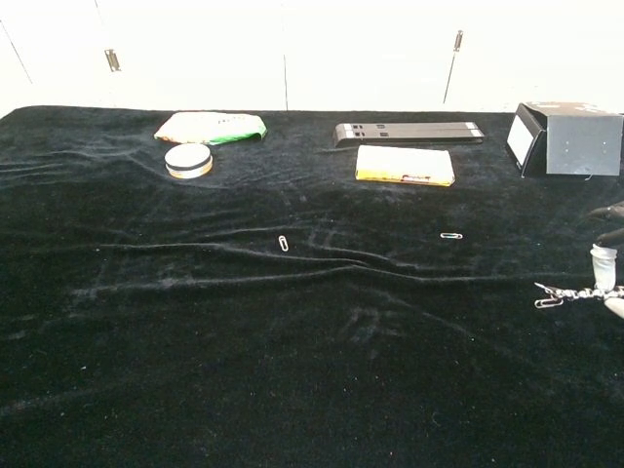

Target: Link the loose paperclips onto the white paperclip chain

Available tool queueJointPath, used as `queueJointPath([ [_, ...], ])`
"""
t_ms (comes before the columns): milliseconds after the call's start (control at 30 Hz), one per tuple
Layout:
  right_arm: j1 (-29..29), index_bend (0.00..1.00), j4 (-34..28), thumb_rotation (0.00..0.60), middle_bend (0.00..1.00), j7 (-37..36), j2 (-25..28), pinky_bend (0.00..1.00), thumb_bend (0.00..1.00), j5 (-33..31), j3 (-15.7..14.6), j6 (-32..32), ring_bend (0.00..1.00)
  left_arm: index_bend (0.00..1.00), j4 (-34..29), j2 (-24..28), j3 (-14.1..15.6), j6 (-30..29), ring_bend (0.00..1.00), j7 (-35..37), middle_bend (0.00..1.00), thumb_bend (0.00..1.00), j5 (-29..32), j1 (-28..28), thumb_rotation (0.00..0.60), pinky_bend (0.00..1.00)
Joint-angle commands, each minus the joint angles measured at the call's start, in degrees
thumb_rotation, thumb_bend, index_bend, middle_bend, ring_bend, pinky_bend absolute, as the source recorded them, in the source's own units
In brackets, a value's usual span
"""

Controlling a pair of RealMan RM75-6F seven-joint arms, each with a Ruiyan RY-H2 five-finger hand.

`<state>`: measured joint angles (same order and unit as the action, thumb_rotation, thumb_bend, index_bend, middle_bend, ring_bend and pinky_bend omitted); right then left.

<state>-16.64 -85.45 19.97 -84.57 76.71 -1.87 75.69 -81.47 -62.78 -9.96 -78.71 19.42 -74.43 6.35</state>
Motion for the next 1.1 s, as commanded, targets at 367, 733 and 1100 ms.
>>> queueJointPath([
  [367, -0.3, 0.0, -2.6, 0.6, 0.0, -0.2, 1.6, 0.0, 0.23, 0.6, 0.9, -3.1, 0.0, 0.09, 0.2, 0.4, 0.2, -0.2, 0.09, 1.2, 0.25, 0.37, -0.4, -0.3, 0.6, 0.0],
  [733, 6.2, 0.0, -12.3, 0.6, 0.0, 2.4, 12.0, 0.0, 0.23, 6.0, 0.2, 9.6, 0.0, 0.12, -2.6, 0.0, 2.5, -1.5, 0.09, -4.7, 0.25, 0.37, -5.4, 0.5, 0.6, 0.0],
  [1100, 16.3, 0.0, -7.0, 0.6, 0.0, -8.6, 15.2, 0.0, 0.22, 9.6, 0.2, 24.1, 0.0, 0.11, -7.9, -3.5, 5.3, -3.3, 0.09, -21.4, 0.25, 0.37, -9.7, 1.4, 0.6, 0.0],
])
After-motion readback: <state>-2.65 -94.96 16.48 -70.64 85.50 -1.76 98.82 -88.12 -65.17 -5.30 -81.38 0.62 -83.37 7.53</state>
